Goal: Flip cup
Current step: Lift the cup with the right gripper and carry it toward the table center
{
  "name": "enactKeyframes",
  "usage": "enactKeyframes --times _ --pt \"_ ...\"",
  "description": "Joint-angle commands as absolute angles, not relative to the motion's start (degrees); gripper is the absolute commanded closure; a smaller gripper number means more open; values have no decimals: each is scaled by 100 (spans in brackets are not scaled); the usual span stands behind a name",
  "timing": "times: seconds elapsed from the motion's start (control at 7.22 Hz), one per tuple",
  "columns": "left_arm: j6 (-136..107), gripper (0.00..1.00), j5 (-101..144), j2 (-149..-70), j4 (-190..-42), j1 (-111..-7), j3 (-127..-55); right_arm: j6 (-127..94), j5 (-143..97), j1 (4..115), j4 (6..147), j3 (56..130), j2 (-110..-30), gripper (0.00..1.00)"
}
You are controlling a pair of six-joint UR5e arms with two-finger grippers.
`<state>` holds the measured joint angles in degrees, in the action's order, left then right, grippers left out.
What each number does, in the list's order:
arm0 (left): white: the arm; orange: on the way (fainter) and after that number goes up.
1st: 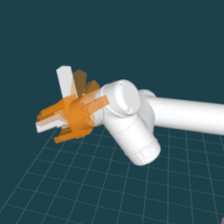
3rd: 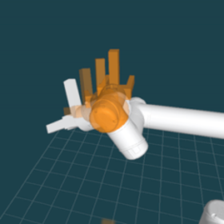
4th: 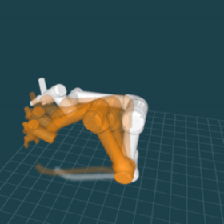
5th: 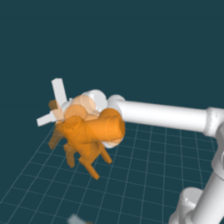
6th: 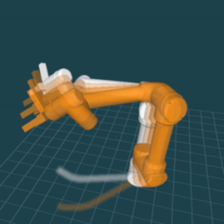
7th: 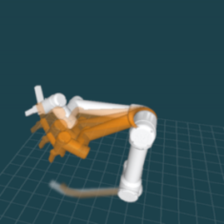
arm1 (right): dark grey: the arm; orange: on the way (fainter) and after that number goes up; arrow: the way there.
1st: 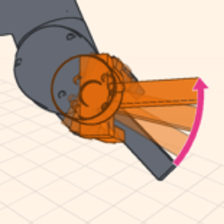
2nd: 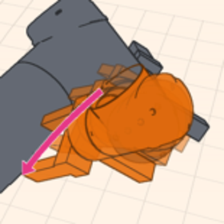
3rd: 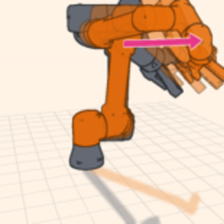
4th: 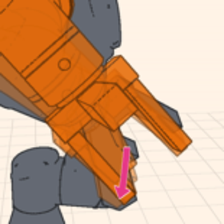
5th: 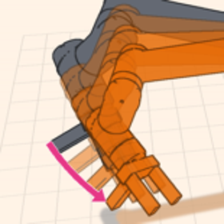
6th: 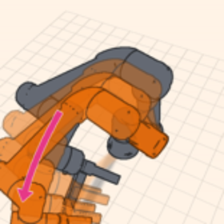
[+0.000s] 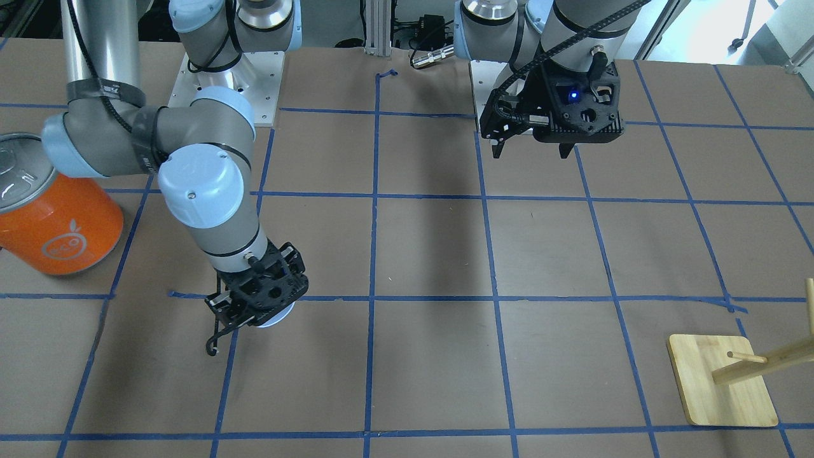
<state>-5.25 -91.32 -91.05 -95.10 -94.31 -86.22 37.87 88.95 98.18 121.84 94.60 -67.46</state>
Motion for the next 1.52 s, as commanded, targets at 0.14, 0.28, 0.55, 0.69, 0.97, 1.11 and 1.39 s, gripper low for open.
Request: enactKeyframes --times 0.14,0.28,0.55,0.69,0.97,1.11,1.39 --pt "-527 0 -9132 -9105 -9510 -9431 -8622 4910 8886 10580 12462 9466 -6602 100" --pt "-527 0 -9132 -9105 -9510 -9431 -8622 4965 8955 10747 12689 9466 -6574 100" --pt "-527 0 -9132 -9114 -9510 -9431 -8631 5314 9184 11056 13005 9457 -6426 100" --pt "-527 0 -9123 -9114 -9510 -9431 -8631 5639 9167 11144 13251 9466 -6364 100" --pt "-527 0 -9132 -9114 -9510 -9431 -8631 6930 8984 11188 13367 9457 -6171 100" --pt "-527 0 -9132 -9106 -9510 -9431 -8631 7039 8800 11206 13386 9431 -6126 100" --pt "-527 0 -9132 -9106 -9510 -9431 -8631 7295 8614 11381 13542 9282 -5986 100"
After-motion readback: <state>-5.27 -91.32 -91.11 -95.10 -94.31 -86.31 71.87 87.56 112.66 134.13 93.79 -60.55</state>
